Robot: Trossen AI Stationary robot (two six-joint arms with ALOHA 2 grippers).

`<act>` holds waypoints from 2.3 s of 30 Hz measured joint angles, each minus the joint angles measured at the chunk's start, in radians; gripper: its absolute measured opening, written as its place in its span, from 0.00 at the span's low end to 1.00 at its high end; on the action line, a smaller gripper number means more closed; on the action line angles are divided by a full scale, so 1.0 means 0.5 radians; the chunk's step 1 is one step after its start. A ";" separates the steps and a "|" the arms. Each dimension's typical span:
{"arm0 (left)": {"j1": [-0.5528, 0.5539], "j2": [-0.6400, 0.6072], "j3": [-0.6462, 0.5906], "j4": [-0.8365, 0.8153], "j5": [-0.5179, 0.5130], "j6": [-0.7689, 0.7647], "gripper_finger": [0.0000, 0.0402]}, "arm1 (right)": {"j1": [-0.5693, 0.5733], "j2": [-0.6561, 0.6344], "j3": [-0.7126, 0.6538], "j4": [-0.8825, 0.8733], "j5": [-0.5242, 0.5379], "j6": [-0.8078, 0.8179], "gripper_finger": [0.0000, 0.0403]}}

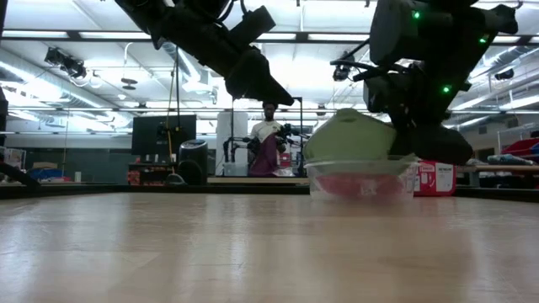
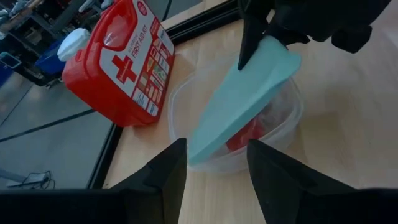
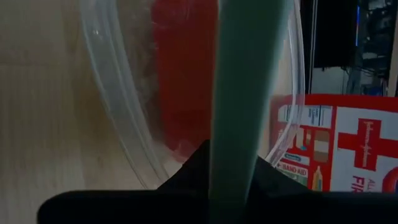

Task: Roll bandage
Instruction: Close the plastic container

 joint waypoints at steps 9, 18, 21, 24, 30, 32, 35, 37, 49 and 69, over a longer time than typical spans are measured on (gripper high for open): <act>-0.002 0.000 0.000 -0.111 0.001 -0.001 0.43 | 0.112 -0.031 0.099 -0.053 0.266 -0.121 0.02; -0.002 -0.002 0.000 -0.284 -0.007 -0.001 0.43 | 0.121 -0.031 0.145 0.303 -0.139 -0.437 0.01; -0.002 -0.020 0.000 -0.395 -0.007 -0.001 0.43 | 0.110 -0.031 0.146 0.463 -0.302 -0.480 0.02; -0.002 -0.072 0.000 -0.498 -0.006 -0.005 0.43 | 0.113 -0.031 0.146 0.568 -0.361 -0.551 0.02; 0.001 -0.214 0.000 -0.596 0.206 -0.133 0.43 | 0.143 -0.051 0.146 0.576 -0.136 -0.591 0.01; 0.002 -0.234 0.000 -0.605 0.314 -0.162 0.43 | 0.168 -0.067 0.146 0.589 -0.091 -0.647 0.01; 0.000 -0.240 0.000 -0.671 0.421 -0.165 0.43 | 0.228 -0.065 0.146 0.583 0.050 -0.813 0.01; -0.002 -0.241 0.000 -0.724 0.436 -0.171 0.43 | 0.258 -0.065 0.146 0.590 0.161 -0.928 0.01; -0.024 -0.242 0.000 -0.771 0.511 -0.226 0.43 | 0.292 -0.064 0.146 0.494 0.507 -1.243 0.01; -0.024 -0.236 0.000 -0.774 0.474 -0.223 0.43 | 0.137 -0.060 -0.020 1.077 0.257 -1.756 0.01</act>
